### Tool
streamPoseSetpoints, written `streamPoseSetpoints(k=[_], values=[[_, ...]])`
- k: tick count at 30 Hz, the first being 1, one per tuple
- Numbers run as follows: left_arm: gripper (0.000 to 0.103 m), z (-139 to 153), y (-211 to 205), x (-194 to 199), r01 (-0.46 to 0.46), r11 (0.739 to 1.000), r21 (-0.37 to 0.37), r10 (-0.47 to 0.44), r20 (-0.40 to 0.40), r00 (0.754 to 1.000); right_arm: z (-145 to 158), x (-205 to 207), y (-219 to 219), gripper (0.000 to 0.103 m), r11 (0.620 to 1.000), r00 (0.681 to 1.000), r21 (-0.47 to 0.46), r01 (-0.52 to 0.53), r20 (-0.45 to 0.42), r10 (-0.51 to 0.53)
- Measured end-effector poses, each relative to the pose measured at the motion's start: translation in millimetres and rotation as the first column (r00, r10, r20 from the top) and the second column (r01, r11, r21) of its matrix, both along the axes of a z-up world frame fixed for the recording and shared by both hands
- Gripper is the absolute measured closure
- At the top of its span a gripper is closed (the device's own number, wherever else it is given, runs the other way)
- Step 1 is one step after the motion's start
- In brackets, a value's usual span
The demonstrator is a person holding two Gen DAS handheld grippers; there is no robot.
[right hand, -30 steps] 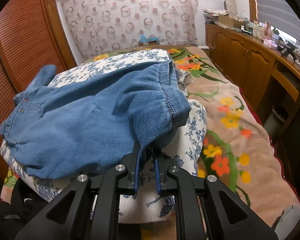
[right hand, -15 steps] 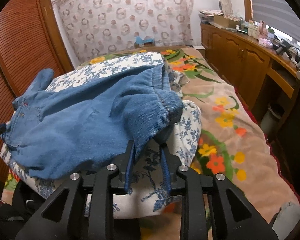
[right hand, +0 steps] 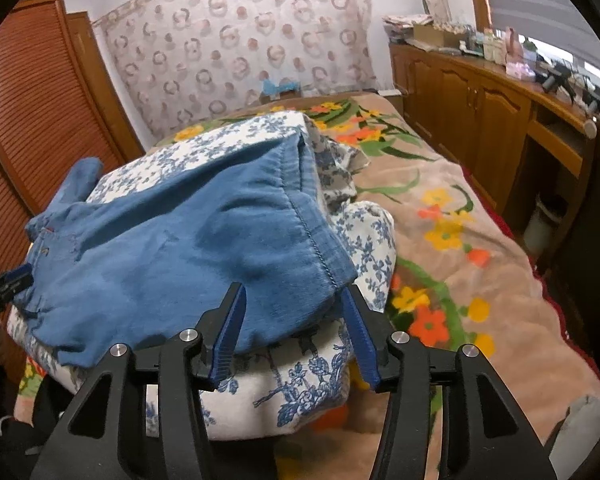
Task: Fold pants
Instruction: 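Lay the jeans flat with the left tool while the right tool holds the cuff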
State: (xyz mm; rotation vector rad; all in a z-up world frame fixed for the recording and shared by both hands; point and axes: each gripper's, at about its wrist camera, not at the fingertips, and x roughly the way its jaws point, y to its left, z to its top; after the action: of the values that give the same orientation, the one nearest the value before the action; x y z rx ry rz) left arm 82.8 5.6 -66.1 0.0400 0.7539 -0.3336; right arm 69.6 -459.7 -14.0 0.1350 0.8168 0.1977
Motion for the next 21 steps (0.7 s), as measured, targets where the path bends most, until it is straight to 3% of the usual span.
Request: streamPoseSetpoints(k=[6, 13, 15, 16, 17, 18, 21], values=[[0.043, -13, -24, 7, 0.039, 0.999, 0.004, -0.038, -0.038, 0.999, -9, 11, -4, 0.052, 1.0, 1.0, 0.024, 0.018, -0.016, -0.018], [0.043, -20, -28, 7, 0.017, 1.0, -0.009, -0.017, -0.039, 0.999, -12, 21, -8, 0.052, 0.998, 0.999, 0.042, 0.038, -0.029, -0.037], [0.043, -21, -27, 9, 0.009, 1.0, -0.018, -0.01, -0.049, 0.999, -11, 21, -8, 0.058, 0.998, 0.999, 0.038, 0.039, -0.021, -0.038], [0.043, -21, -28, 9, 0.008, 1.0, -0.018, -0.009, -0.051, 0.999, -11, 21, -7, 0.067, 0.999, 0.999, 0.035, 0.04, -0.013, -0.04], [0.043, -21, -29, 9, 0.008, 1.0, -0.017, -0.009, -0.051, 0.999, -9, 21, -7, 0.085, 0.999, 0.999, 0.033, 0.039, -0.003, -0.038], [0.043, -22, -29, 10, 0.008, 1.0, -0.016, -0.009, -0.05, 0.999, -7, 22, -6, 0.092, 0.999, 1.0, 0.032, 0.028, 0.009, -0.028], [0.043, -22, -30, 12, 0.006, 1.0, -0.013, -0.007, -0.05, 0.999, 2, 22, -2, 0.095, 1.0, 0.999, 0.03, 0.009, 0.045, -0.01]])
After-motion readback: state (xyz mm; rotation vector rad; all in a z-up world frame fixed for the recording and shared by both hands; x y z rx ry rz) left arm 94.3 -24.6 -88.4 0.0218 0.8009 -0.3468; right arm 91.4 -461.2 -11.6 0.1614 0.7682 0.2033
